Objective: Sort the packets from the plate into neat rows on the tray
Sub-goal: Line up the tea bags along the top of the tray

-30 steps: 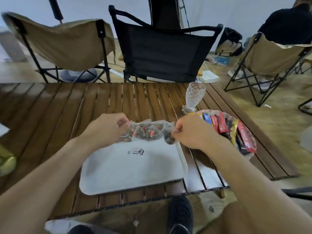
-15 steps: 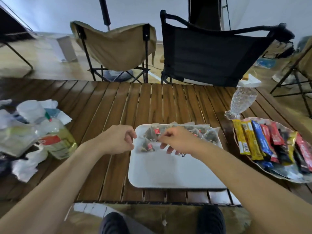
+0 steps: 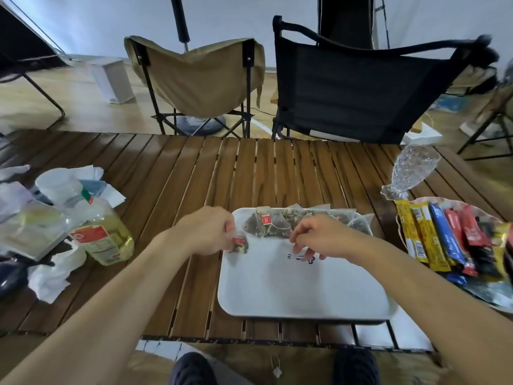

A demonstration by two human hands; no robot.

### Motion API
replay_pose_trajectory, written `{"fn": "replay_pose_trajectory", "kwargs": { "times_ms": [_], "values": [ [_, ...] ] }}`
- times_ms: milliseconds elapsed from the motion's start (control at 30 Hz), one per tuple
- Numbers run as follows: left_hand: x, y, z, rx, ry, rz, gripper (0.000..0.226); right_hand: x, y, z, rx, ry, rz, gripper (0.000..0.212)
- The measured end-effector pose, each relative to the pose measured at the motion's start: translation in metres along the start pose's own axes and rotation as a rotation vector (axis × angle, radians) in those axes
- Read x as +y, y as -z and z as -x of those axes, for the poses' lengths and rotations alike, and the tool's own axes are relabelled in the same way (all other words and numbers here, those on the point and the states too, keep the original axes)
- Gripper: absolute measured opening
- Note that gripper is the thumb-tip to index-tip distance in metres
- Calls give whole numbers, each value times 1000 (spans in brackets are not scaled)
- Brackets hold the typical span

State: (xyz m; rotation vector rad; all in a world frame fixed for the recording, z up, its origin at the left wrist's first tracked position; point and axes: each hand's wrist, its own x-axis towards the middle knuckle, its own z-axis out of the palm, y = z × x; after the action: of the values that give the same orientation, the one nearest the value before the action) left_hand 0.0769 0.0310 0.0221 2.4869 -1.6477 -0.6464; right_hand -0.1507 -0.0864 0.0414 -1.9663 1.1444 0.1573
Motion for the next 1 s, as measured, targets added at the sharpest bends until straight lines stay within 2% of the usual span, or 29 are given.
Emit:
{"fn": "replay_pose_trajectory", "kwargs": {
  "times_ms": [200, 300, 433, 567, 733, 900, 1000],
  "values": [
    [-14, 7, -9, 488, 10, -86, 14, 13, 7, -4, 0, -5, 30, 13],
    [-10, -5, -21, 580, -56, -144, 15, 17, 10, -4, 21, 14, 69, 15],
    [5, -11, -34, 573, -102, -170, 7, 25, 13, -1, 56, 55, 160, 17],
    [12, -21, -44, 440, -112, -186, 10, 36, 18, 1, 116, 57, 358, 18],
    [7, -20, -45, 412, -117, -72, 33, 45, 27, 3, 82, 19, 380, 19],
    [-2, -22, -36, 277, -141, -101, 46, 58, 38, 2, 93, -6, 358, 22],
    [0, -26, -35, 305, -130, -99, 53, 65, 45, 4, 103, -19, 340, 23]
  ]
}}
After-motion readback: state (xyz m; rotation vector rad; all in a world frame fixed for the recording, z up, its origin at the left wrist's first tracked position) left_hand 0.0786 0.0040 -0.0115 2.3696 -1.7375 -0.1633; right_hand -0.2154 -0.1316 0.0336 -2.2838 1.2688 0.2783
